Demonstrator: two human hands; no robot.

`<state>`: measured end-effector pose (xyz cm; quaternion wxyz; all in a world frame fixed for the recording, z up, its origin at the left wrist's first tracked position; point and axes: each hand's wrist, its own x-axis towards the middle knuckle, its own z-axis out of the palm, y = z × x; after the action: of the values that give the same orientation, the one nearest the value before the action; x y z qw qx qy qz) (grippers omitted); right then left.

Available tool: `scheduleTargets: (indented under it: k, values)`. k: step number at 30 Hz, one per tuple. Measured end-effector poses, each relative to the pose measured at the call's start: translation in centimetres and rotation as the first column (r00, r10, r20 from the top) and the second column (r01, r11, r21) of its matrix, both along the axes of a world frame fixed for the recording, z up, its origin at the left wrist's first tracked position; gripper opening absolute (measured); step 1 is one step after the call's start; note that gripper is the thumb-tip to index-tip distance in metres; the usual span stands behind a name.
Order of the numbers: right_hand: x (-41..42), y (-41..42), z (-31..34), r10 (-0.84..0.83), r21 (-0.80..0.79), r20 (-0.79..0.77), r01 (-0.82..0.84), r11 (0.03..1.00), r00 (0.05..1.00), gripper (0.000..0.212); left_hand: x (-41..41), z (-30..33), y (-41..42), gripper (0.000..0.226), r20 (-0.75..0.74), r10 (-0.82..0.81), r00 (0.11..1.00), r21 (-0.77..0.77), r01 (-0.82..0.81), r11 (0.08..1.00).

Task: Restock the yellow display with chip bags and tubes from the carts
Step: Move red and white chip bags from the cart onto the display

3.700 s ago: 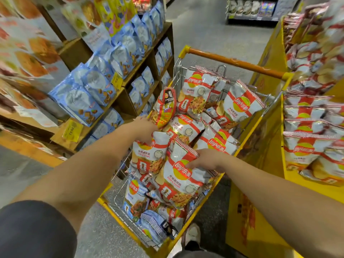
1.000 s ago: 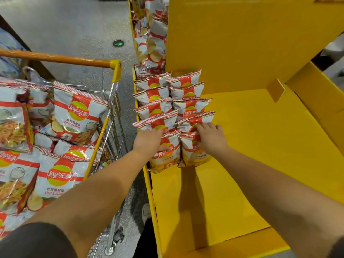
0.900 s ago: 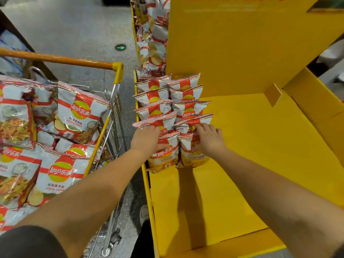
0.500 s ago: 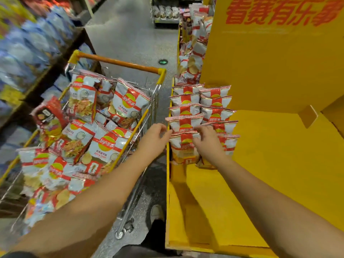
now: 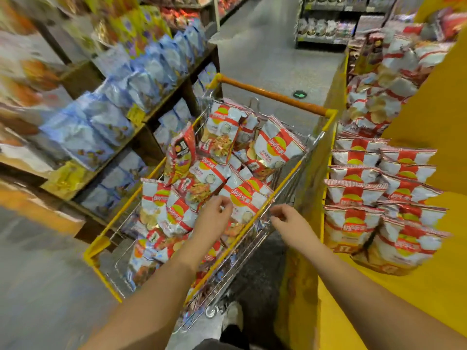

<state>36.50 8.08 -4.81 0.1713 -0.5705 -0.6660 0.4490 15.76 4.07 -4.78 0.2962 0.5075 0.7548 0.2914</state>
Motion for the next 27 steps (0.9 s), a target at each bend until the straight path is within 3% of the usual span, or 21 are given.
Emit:
scheduleTargets:
  k: [4,9,12,14,16,17,19,21,22,27]
  values:
    - [-5.0,3.3,-0.1,0.04,-0.036,0.11,-0.037,0.999,0.993,0.03,-7.6,-0.6,2.8,0.012,-0.101,0.004,0.995,-0.013,-0.006,1.0]
    - [-8.5,7.2,-0.6,0.074,-0.032,0.275,-0.068,0.997,0.959,0.047,-15.5,1.6,9.7,0.02,-0.303,0.075,0.95,0.14,-0.034,0.99]
    - [-10.0,9.2,-0.9,0.13,-0.125,0.358,-0.091,0.988,0.925,0.058,-19.6,4.3,13.5,0.027,-0.332,0.14,0.933,0.206,-0.073,0.976]
    - [-10.8,10.1,-1.2,0.174,-0.17,0.415,-0.111,0.979,0.893,0.063,-22.0,5.5,15.7,0.041,-0.369,0.101,0.924,0.206,-0.025,0.978]
    - [-11.2,10.8,-1.7,0.209,-0.219,0.442,-0.121,0.968,0.872,0.068,-23.9,6.4,17.9,0.061,-0.453,-0.062,0.89,0.1,0.12,0.988]
    - [-11.3,11.1,-1.9,0.222,-0.25,0.443,-0.118,0.961,0.869,0.072,-24.7,6.7,18.9,0.068,-0.539,-0.201,0.818,-0.01,0.232,0.973]
    - [-11.3,11.4,-2.3,0.244,-0.309,0.428,-0.113,0.944,0.87,0.082,-25.6,6.8,20.6,0.075,-0.7,-0.472,0.536,-0.256,0.428,0.866]
    - [-11.3,11.7,-2.5,0.257,-0.347,0.414,-0.11,0.931,0.873,0.089,-26.0,6.6,21.7,0.079,-0.753,-0.607,0.254,-0.448,0.477,0.756]
    - [-11.4,11.8,-2.6,0.27,-0.357,0.416,-0.117,0.927,0.868,0.091,-26.0,6.5,22.0,0.08,-0.752,-0.64,0.155,-0.515,0.468,0.718]
    - [-12.0,11.7,-3.1,0.306,-0.343,0.498,-0.14,0.929,0.811,0.1,-24.6,5.7,22.2,0.072,-0.725,-0.667,-0.173,-0.658,0.461,0.595]
